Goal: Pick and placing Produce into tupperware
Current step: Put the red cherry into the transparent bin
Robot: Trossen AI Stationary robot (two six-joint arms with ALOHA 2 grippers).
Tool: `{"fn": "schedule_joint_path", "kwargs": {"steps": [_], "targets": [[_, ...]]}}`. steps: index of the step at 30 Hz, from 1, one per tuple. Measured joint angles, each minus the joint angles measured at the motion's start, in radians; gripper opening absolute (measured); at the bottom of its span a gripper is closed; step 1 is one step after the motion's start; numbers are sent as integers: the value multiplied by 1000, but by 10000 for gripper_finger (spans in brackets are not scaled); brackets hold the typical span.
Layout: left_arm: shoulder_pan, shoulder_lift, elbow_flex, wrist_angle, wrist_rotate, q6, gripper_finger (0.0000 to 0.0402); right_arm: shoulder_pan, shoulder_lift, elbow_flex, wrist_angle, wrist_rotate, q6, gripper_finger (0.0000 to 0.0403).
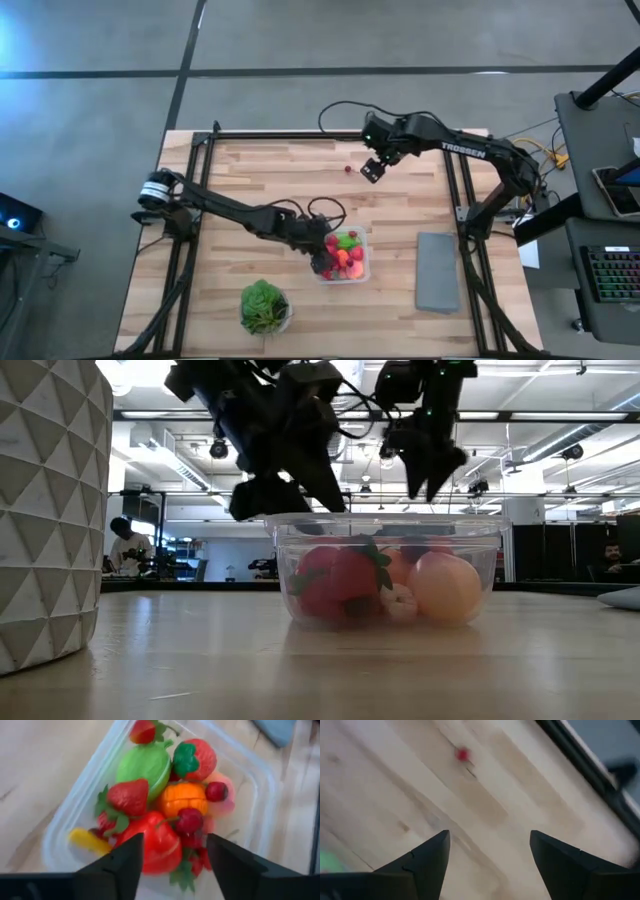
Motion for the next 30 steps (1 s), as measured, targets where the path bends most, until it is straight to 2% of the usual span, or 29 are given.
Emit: {"fn": "schedule_joint_path", "kwargs": {"steps": [4,5,8,10,12,21,30], "targets": [[2,-86,-1,-67,-7,1,235,8,42,-17,154,-161,-280,268],[2,-108,-3,-83,-20,-1,241,14,57,-21,180,-159,-343,266],[2,-187,-10,-159,-90,-21,250,19,116,-24,230,-59,-473,259],[2,-244,-11,-196,-152,-63,251,6,160,-24,239,-38,-476,254],[0,-305,-11,-255,-219,-99,252,-14,204,-25,240,-84,-492,251],[-2,-500,-12,-300,-448,-113,252,-116,372,-10,319,-239,-646,251],[-2,-538,-13,-368,-492,-113,252,-165,470,69,373,-241,-694,250]]}}
